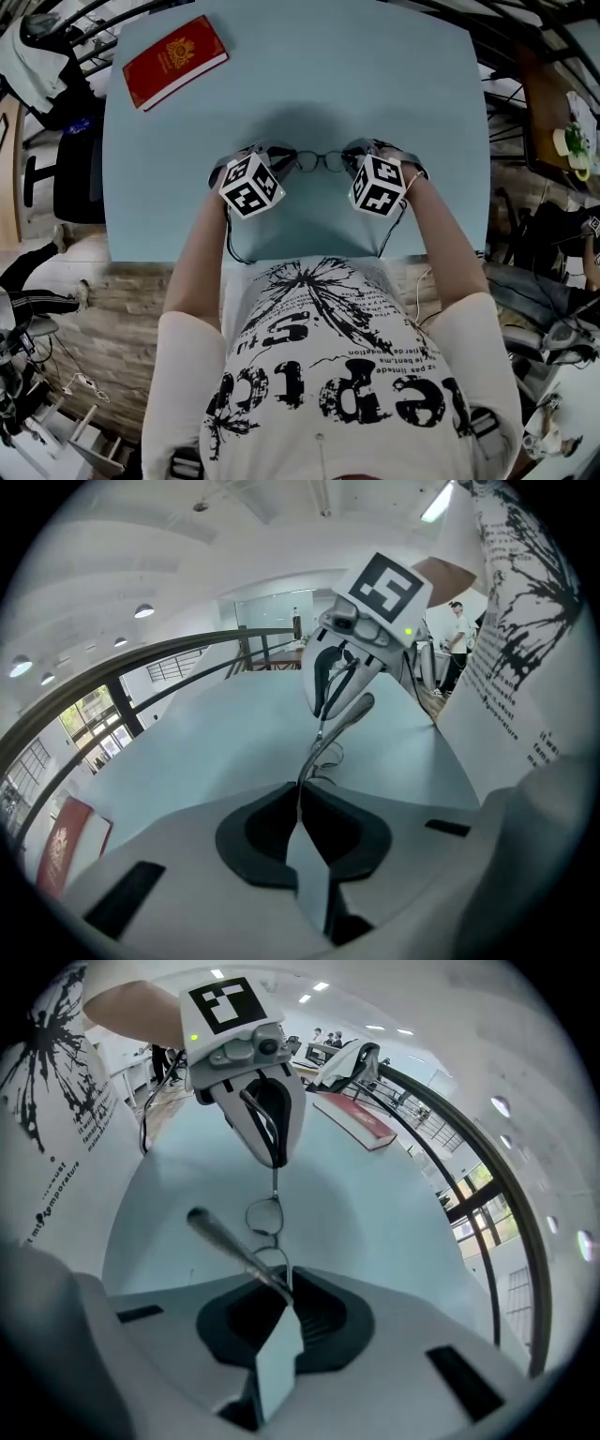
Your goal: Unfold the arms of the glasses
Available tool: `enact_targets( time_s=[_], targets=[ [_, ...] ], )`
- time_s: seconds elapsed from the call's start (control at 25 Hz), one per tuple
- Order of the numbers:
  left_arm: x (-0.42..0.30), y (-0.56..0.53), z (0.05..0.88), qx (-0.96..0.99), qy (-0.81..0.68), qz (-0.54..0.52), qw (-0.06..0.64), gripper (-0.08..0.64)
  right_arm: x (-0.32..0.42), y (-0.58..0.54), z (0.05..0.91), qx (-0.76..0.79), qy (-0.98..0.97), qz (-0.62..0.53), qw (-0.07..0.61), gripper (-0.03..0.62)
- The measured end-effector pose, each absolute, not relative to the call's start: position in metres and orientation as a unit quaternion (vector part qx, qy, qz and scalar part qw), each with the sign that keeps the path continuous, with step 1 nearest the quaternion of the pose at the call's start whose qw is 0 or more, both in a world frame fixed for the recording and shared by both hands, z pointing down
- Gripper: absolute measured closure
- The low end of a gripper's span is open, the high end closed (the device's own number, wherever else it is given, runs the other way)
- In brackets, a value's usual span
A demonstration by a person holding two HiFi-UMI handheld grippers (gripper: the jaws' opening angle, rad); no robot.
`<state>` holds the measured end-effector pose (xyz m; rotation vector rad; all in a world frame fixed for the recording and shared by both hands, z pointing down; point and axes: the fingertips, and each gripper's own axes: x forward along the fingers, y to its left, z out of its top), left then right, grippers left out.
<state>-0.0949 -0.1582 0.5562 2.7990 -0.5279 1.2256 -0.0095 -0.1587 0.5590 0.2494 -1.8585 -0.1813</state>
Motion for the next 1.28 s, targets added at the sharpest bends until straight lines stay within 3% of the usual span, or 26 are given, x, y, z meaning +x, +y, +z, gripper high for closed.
enact_targets(
  time_s=[0.68, 0.84, 1.0, 1.28],
  targets=[
    [-0.095, -0.157, 0.555, 0.899, -0.209, 0.384, 0.024, 0.532, -0.001, -0.161, 0.556, 0.153, -0.82, -0.043, 0.55, 0.558],
    [-0.094, -0.155, 0.553, 0.895, -0.219, 0.387, 0.025, 0.531, 0.002, -0.16, 0.552, 0.168, -0.825, -0.038, 0.539, 0.521],
    [-0.095, -0.151, 0.551, 0.893, -0.238, 0.382, 0.033, 0.439, 0.008, -0.157, 0.545, 0.194, -0.833, -0.034, 0.517, 0.471],
    [-0.107, -0.135, 0.537, 0.892, -0.298, 0.338, 0.044, 0.437, 0.023, -0.144, 0.526, 0.281, -0.842, 0.007, 0.46, 0.465]
  ],
)
